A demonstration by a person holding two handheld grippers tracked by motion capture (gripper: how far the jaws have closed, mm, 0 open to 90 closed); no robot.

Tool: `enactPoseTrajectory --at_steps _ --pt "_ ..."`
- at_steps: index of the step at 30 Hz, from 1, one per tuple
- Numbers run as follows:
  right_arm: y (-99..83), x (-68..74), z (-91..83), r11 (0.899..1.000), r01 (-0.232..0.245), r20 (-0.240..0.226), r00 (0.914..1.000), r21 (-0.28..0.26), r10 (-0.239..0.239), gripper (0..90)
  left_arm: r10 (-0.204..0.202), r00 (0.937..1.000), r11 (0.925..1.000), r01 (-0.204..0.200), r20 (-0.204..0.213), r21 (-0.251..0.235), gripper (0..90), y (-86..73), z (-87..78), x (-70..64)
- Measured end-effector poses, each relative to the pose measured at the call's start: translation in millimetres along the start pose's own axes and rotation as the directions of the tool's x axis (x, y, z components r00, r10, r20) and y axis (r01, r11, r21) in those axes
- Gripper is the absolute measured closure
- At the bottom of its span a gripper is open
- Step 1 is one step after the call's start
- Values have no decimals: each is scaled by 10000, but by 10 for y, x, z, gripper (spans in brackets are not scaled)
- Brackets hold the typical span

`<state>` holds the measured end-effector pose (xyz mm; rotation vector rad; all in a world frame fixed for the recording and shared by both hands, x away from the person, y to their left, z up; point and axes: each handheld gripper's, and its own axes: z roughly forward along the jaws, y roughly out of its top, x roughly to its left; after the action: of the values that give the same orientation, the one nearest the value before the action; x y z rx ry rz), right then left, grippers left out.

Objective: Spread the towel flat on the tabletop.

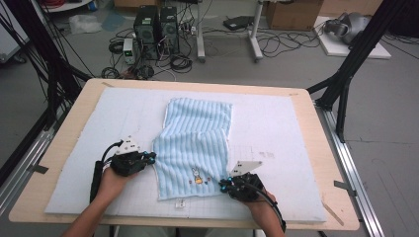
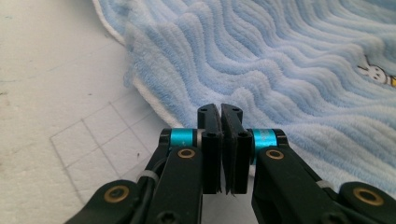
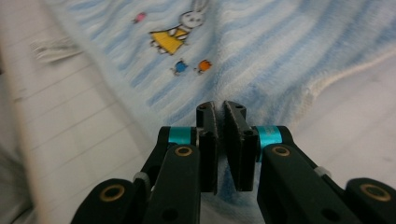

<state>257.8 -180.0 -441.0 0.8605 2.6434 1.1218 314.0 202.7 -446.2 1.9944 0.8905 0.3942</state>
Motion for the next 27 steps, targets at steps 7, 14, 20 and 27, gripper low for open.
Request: enactPoseTrajectory --at_steps 7,14,20,27 --pt "-19 67 -33 10000 6 -205 9998 -31 -7 702 -541 9984 9979 547 170 -357 689 -86 -88 49" --pt "-24 -75 -69 9852 -866 1086 9887 -1479 1032 597 -1227 9924 9878 1226 57 -956 464 -96 -143 156" --pt "8 -58 136 9937 -417 1527 9866 -1039 574 586 -1010 9942 9900 1042 374 -955 466 -89 -119 117" --pt "22 -73 125 9926 -693 2524 9632 -998 926 530 -499 9932 9942 594 1048 -891 507 -67 -97 -23"
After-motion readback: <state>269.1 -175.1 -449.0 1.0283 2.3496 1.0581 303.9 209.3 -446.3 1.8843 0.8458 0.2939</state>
